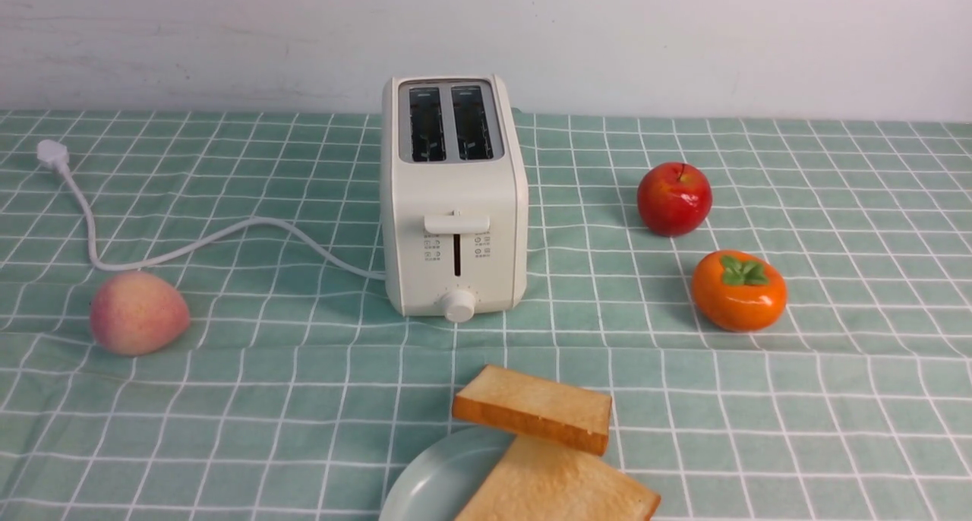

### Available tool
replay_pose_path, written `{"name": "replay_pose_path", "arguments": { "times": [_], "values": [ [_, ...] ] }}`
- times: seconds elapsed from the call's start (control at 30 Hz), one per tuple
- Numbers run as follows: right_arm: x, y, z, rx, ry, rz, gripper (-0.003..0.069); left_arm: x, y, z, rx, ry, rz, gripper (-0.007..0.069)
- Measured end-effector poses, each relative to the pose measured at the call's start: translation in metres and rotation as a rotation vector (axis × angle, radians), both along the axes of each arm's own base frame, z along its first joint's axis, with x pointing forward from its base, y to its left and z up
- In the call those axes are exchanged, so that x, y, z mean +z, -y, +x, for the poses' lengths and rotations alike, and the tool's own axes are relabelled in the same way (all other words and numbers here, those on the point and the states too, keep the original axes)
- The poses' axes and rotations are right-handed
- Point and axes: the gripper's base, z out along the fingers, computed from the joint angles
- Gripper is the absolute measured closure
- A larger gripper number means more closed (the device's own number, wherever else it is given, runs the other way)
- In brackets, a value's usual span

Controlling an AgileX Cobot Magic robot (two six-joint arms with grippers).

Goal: Take toasted bread from bread machine on blue coffee table place on plate.

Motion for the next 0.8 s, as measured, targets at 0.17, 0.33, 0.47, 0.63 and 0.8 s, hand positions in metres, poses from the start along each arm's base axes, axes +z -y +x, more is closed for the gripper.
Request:
{"name": "replay_pose_path", "arguments": {
  "times": [0.17,0.33,0.47,0.63,0.8],
  "values": [
    [-0.002,0.0,0.001,-0.007,-0.005,0.001,0.06,0.0,0.0,0.0,0.0,0.001,0.0,0.0596],
    [-0.005,0.0,0.002,0.028,-0.005,0.002,0.059,0.0,0.0,0.0,0.0,0.001,0.0,0.0589],
    [-0.022,0.0,0.01,0.065,-0.017,0.006,0.0582,0.0,0.0,0.0,0.0,0.001,0.0,0.0587],
    [-0.074,0.001,0.022,0.059,-0.122,0.014,0.0576,0.0,0.0,0.0,0.0,0.001,0.0,0.0587],
    [-0.087,0.003,0.026,0.041,-0.089,0.011,0.0573,0.0,0.0,0.0,0.0,0.002,0.0,0.0586]
  ]
}}
